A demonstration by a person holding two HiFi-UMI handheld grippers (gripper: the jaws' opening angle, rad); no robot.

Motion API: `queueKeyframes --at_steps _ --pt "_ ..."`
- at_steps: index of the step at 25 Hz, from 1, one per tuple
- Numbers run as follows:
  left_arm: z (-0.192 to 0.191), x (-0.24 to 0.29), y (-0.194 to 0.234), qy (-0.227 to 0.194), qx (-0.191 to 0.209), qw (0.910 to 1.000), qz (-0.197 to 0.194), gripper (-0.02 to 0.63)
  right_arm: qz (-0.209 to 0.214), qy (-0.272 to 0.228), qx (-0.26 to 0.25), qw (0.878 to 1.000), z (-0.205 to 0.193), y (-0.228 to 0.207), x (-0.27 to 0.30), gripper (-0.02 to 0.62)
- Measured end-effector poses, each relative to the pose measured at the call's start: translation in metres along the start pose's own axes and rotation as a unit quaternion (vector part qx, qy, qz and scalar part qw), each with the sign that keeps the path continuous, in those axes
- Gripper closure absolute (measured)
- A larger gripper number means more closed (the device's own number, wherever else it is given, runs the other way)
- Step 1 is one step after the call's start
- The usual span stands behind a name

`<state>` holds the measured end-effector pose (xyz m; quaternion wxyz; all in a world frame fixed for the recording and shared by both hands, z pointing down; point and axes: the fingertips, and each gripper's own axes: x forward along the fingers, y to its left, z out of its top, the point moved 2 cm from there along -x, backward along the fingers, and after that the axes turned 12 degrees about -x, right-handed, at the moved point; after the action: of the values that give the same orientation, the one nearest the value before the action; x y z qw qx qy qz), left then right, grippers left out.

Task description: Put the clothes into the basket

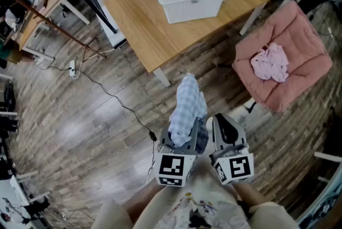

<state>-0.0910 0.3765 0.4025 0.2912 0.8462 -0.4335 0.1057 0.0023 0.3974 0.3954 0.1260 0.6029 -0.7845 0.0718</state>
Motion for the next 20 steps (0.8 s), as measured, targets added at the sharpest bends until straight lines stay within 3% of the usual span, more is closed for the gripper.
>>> queueKeyframes --at_steps 5,12,20 --pt "-0.006 -0.015 0.001 0.004 0.001 1.0 -0.003 0.492 0.006 0.011 0.0 1.0 -0.002 0.01 -0.003 0.56" --pt "0.001 0.0 -0.021 -0.002 0.01 0.9999 -0.001 0.492 0.011 -0.001 0.003 1.0 0.007 -0.021 -0.003 0.563" --pt "0.0 0.03 -0.046 0.001 0.012 0.9997 0.021 0.492 0.047 -0.008 0.026 0.999 0.0 -0.051 -0.002 0.561"
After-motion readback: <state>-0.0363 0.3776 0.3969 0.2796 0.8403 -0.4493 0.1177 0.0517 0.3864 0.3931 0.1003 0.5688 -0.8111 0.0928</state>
